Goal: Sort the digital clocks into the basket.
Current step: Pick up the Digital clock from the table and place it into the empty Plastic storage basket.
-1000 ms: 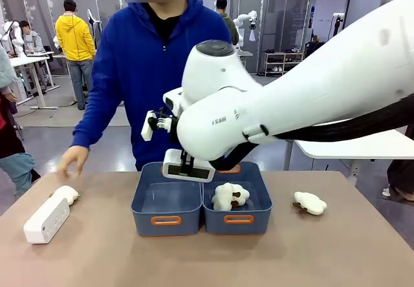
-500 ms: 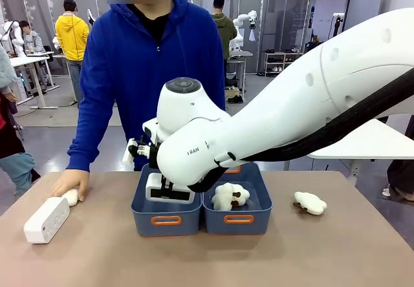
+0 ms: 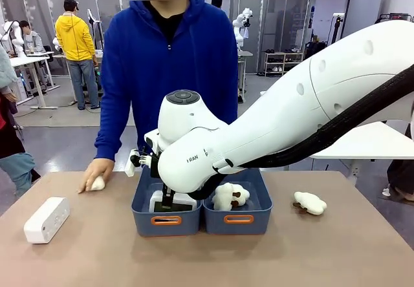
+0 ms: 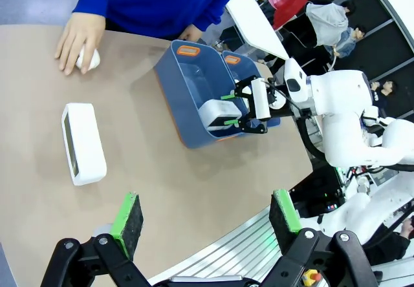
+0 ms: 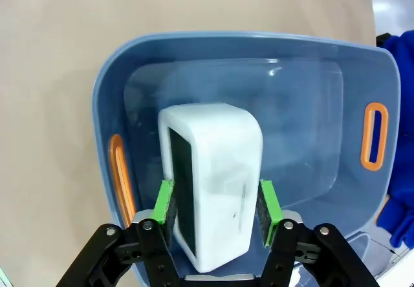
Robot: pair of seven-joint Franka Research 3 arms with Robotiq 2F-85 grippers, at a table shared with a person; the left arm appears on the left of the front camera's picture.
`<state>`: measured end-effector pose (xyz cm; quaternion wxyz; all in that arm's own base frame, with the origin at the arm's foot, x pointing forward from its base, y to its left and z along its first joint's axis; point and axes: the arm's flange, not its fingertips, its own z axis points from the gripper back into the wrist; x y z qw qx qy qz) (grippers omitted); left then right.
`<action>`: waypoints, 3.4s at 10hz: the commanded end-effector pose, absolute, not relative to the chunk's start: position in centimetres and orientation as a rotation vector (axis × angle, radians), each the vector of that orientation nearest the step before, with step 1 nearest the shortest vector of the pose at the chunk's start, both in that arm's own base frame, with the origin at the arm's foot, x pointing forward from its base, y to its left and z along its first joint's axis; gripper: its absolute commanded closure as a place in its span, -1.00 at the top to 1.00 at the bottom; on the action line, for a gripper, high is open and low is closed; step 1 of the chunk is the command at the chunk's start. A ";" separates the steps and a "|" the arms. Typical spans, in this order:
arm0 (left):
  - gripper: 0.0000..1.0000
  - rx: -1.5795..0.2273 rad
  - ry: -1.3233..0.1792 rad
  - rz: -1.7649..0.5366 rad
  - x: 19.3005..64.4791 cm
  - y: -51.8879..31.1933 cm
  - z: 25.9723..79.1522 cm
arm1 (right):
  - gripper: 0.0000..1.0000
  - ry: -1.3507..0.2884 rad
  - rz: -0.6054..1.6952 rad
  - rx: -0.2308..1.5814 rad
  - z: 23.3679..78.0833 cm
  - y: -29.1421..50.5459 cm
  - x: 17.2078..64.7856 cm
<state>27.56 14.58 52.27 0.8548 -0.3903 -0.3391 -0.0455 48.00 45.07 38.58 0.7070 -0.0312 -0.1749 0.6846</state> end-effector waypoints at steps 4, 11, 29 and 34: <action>1.00 -0.838 -0.722 -0.110 27.5 14.6 52.3 | 1.00 -0.421 1.513 -0.029 40.3 43.2 46.7; 1.00 -0.838 -0.722 -0.110 27.5 14.6 52.3 | 0.95 -0.406 1.505 -0.063 40.0 44.7 47.8; 1.00 -0.838 -0.722 -0.110 27.5 14.6 52.3 | 0.96 -0.521 1.087 0.173 50.6 26.6 40.6; 1.00 -0.838 -0.722 -0.110 27.5 14.6 52.3 | 0.96 -0.620 0.516 0.609 49.2 13.1 36.6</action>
